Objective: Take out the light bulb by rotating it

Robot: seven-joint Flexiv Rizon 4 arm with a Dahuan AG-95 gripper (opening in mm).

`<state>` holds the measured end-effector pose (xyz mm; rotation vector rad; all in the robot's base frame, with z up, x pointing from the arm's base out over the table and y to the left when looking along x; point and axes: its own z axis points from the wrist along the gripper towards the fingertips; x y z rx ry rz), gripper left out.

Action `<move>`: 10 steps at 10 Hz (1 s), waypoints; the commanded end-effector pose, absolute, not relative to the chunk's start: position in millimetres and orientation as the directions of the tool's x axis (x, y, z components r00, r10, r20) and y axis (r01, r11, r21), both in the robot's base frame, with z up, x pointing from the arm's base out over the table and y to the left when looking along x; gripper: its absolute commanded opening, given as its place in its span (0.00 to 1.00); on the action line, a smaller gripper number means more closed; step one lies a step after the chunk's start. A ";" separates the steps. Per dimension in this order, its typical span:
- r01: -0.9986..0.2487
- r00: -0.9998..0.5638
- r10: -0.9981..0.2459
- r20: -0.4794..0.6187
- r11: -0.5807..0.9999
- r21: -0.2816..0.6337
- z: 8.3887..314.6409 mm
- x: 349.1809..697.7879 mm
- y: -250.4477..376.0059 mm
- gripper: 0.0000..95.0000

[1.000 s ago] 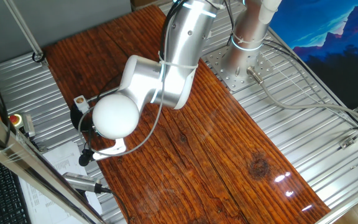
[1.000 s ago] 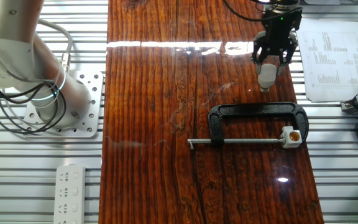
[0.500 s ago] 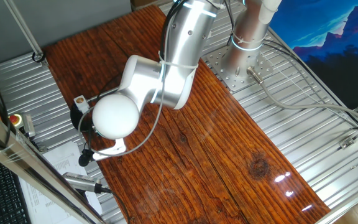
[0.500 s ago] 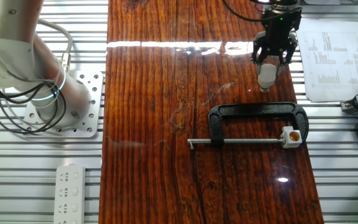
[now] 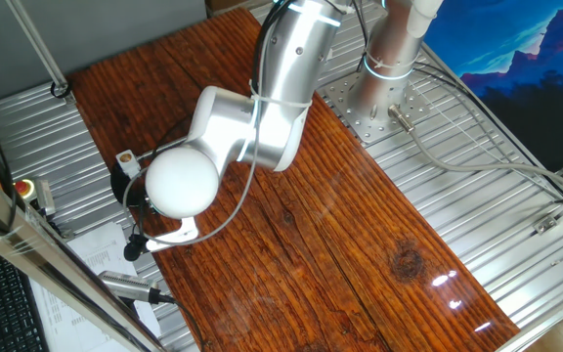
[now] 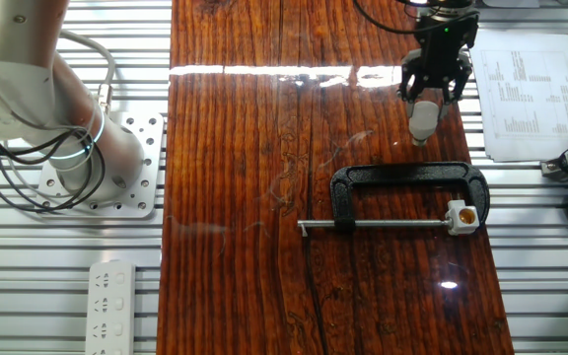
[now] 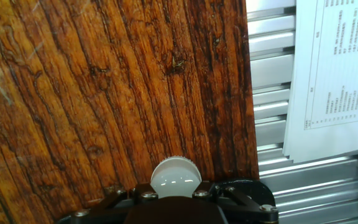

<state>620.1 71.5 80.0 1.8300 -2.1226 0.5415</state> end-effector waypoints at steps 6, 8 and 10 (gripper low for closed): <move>-0.988 -0.154 -0.880 0.449 0.124 -0.095 80.0 620.4 71.6 0.20; -0.993 -0.115 -0.859 0.499 0.087 -0.080 74.9 615.0 78.8 0.40; -0.993 -0.112 -0.859 0.499 0.084 -0.078 74.8 615.0 78.8 0.40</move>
